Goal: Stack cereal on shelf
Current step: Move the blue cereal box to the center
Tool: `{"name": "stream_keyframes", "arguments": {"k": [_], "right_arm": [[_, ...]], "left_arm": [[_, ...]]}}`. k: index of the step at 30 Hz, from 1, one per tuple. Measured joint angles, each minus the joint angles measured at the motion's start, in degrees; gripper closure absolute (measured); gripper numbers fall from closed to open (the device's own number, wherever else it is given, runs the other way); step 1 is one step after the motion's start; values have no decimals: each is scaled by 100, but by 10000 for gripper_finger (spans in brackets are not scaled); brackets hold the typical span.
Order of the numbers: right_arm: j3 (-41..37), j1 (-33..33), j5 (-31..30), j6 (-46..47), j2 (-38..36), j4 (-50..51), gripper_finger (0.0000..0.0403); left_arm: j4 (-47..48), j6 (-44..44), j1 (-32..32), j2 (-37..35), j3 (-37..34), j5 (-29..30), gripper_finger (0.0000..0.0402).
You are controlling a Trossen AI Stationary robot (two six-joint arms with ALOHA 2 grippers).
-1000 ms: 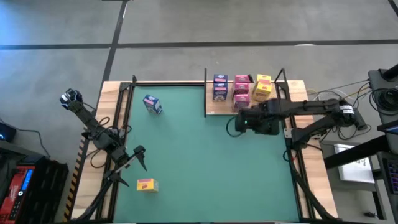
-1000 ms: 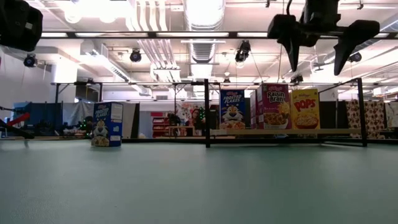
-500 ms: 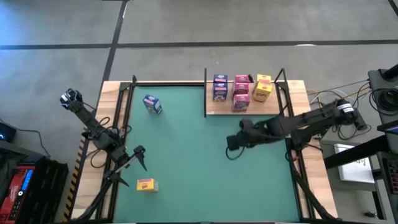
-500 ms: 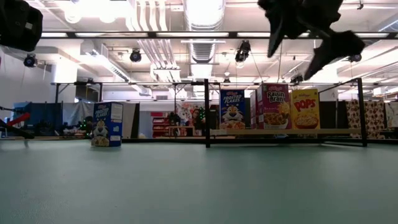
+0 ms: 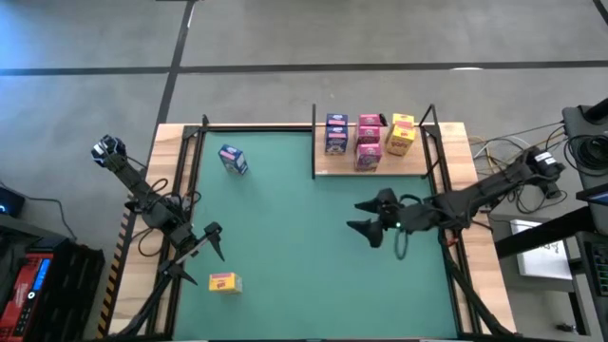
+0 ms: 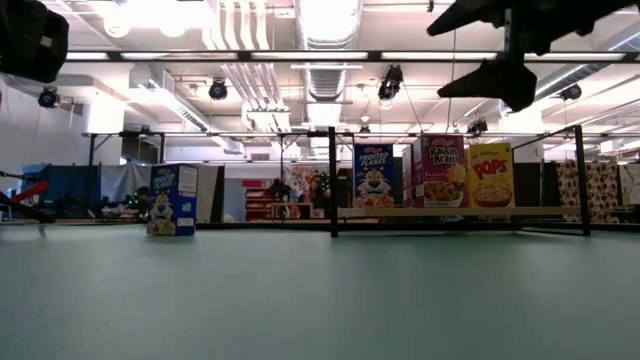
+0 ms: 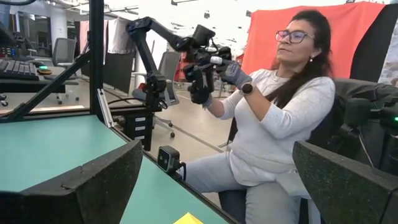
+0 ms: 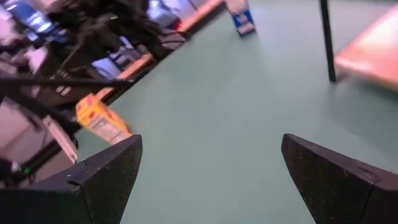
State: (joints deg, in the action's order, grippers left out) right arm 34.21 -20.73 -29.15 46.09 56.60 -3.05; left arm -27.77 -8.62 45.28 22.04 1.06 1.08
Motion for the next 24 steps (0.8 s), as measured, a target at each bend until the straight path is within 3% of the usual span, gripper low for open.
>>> {"name": "stream_keyframes", "arguments": {"k": [11,24], "right_arm": [[-1760,189,237,-1730,-1466,-2294,30],[-3036,201,219,-2062,-2572,-3203,30]], "left_arm": [[0,0,2,2,0,0,3],[0,2,1,2,0,0,3]]}}
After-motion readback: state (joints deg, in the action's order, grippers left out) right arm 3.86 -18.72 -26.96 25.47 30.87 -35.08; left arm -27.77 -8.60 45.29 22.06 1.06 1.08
